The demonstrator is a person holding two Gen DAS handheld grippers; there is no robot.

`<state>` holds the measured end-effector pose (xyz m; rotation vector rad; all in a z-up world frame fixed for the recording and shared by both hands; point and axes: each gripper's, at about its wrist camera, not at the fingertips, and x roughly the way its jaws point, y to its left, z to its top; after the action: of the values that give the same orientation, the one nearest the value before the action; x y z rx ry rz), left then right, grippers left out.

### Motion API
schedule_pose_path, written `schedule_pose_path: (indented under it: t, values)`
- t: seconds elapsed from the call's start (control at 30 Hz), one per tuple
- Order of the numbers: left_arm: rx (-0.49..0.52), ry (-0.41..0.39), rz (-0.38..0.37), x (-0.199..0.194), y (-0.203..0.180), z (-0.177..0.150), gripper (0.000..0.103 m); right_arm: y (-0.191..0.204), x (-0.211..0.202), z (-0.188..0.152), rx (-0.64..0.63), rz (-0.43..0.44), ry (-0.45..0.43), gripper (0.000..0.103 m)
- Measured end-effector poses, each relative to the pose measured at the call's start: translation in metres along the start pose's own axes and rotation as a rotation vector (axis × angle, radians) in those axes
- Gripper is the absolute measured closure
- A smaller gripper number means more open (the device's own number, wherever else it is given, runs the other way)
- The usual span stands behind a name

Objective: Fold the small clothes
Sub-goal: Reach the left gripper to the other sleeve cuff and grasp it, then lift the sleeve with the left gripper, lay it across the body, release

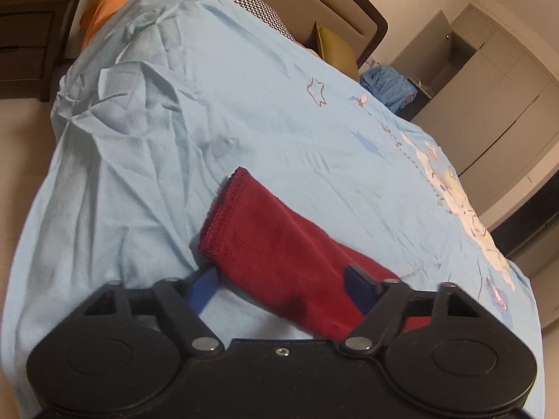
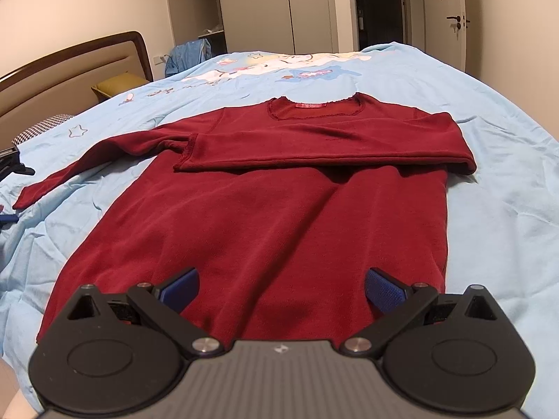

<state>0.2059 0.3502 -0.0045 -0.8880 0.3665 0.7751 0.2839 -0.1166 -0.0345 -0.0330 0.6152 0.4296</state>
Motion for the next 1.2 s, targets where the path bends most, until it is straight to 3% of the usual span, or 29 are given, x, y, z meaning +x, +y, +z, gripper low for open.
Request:
schedule_pose_path:
  t: [0.23,0.3,0.33,0.5,0.73,1.0,1.2]
  values:
    - [-0.111,-0.036,0.029,0.019,0.01,0.002,0.066,0.006,0.0,0.0,-0.004,-0.005,0.019,0.0]
    - [-0.115,-0.05,0.046,0.019,0.011,0.002,0.089,0.008,0.0,0.001,-0.01,-0.003,0.018,0.0]
    - [-0.113,-0.055,0.053,0.018,0.011,0.002,0.093,0.009,0.0,0.001,-0.011,-0.002,0.018,0.0]
    - [-0.074,-0.077,0.027,0.012,0.007,0.008,0.098,0.012,0.005,0.001,-0.005,0.011,0.03,0.0]
    - [0.07,-0.196,-0.048,-0.011,-0.031,0.032,0.1,0.012,0.005,0.001,0.005,0.028,0.021,0.0]
    - [0.315,-0.333,-0.255,-0.049,-0.119,0.051,0.1,0.0,0.002,0.0,0.057,0.03,-0.004,0.0]
    - [0.483,-0.358,-0.459,-0.08,-0.203,0.022,0.1,-0.013,-0.002,0.002,0.096,0.031,-0.034,0.0]
